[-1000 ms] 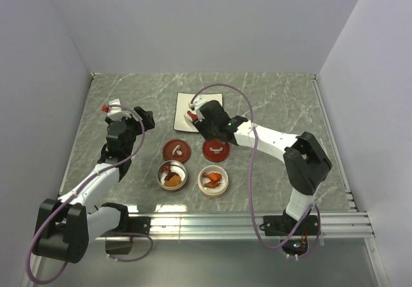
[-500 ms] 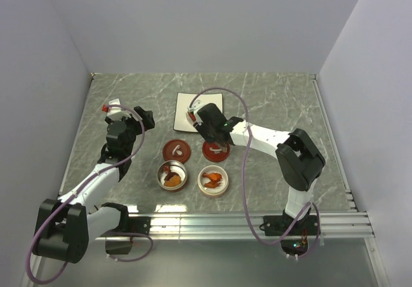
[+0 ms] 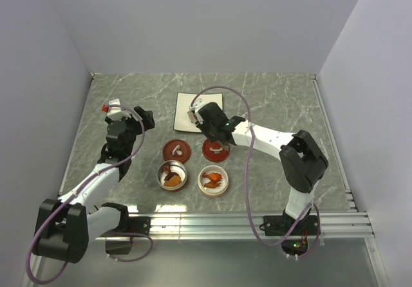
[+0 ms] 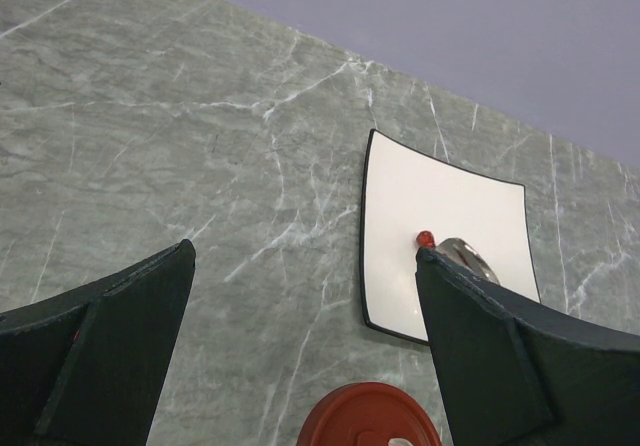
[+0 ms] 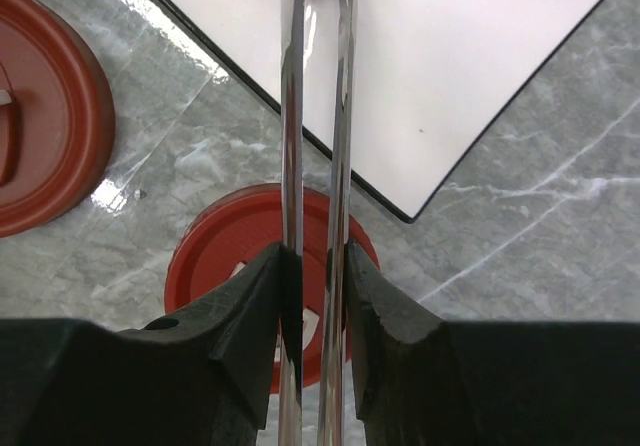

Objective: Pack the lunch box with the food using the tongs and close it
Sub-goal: Pick up the food using the clamp

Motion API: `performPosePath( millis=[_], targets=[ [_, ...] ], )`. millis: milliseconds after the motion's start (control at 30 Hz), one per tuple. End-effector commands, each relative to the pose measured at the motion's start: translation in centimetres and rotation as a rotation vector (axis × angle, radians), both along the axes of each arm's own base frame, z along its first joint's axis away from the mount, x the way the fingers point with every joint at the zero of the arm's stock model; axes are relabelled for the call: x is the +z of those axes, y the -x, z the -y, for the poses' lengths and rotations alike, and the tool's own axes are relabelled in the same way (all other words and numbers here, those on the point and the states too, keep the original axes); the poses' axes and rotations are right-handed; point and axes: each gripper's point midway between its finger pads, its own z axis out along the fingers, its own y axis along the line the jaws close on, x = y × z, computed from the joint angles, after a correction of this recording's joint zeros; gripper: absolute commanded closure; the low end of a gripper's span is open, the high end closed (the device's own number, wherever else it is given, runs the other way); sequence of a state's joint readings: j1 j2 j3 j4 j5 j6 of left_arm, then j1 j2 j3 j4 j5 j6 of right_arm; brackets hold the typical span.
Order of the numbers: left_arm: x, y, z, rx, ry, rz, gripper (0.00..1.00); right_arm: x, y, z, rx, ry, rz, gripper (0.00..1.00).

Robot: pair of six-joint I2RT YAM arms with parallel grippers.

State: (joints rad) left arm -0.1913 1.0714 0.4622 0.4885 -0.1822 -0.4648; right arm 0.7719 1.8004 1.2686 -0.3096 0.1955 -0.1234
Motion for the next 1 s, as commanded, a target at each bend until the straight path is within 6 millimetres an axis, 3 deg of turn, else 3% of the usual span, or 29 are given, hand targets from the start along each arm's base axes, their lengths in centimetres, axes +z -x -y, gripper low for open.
performPosePath(
  millis=[0,433,967],
  targets=[
    [2.0,-0.6,0.0,0.008,0.001,0.059,0.01,4.9,-0.4,0.1,-0.025,-0.07,0.106,0.65],
    [2.1,-0.5,0.1,0.004,0.004,0.063,0.01,7.2,2.6,0.5,-0.035,-0.104,0.157,0.64],
    [2.3,-0.3,-0.2,0.01,0.004,0.071,0.01,10.8,10.0,1.4,-0.069,-0.164,0.223,0.63]
  ],
)
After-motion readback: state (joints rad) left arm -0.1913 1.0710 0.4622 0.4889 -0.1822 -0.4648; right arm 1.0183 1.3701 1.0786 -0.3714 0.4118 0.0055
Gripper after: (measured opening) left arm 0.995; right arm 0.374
